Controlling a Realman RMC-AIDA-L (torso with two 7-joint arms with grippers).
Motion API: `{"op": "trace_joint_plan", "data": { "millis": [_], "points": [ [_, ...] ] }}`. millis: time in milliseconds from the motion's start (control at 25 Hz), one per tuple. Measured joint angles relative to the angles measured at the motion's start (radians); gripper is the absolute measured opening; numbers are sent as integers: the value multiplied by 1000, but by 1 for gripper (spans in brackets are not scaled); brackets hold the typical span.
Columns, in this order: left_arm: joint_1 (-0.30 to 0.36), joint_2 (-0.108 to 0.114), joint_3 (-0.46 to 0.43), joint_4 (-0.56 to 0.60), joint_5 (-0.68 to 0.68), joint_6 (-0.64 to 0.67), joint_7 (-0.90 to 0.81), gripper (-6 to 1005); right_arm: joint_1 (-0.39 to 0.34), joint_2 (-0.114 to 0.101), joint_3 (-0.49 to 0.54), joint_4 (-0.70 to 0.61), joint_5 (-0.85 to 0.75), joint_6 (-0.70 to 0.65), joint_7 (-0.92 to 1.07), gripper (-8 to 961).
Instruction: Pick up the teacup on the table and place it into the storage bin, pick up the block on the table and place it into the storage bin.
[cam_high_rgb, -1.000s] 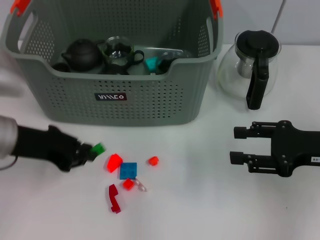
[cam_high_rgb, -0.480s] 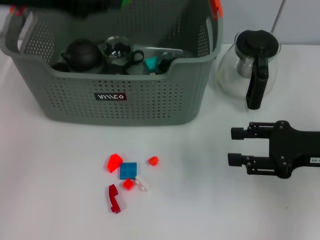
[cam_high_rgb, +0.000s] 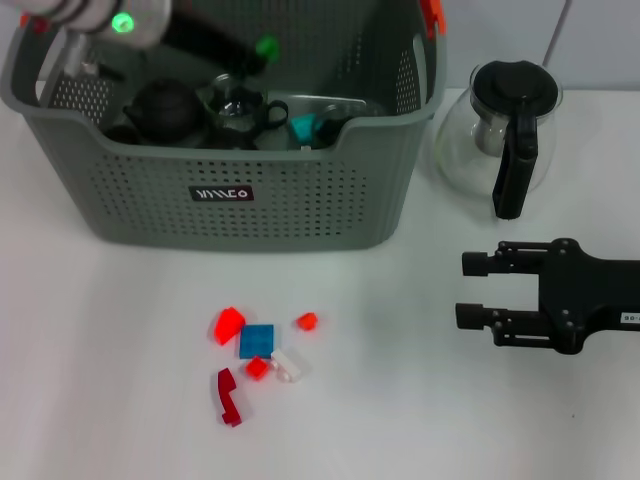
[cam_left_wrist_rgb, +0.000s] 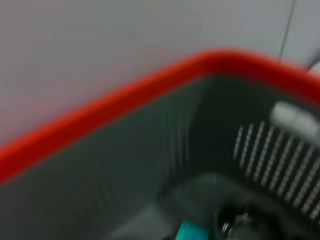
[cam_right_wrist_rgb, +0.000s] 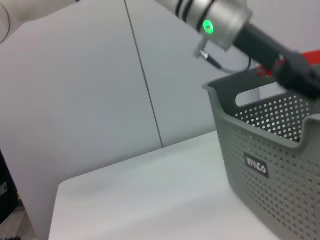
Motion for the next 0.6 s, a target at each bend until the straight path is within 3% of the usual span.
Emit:
{"op": "trace_joint_plan", "data": {
  "millis": [200, 360, 560, 600],
  "points": [
    [-38, -40, 15, 95, 181, -120, -127, 240, 2, 0, 16, 3, 0, -1, 0, 688],
    [-34, -54, 18, 91, 197, -136, -155, 248, 3, 0, 16, 3, 0, -1, -2, 687],
    [1, -76, 14, -9, 182, -83, -154, 259, 2, 1, 16, 5, 0, -1, -2, 687],
    [88, -97, 24, -179, 116, -43, -154, 261, 2, 2, 16, 5, 0, -1, -2, 687]
  ]
}}
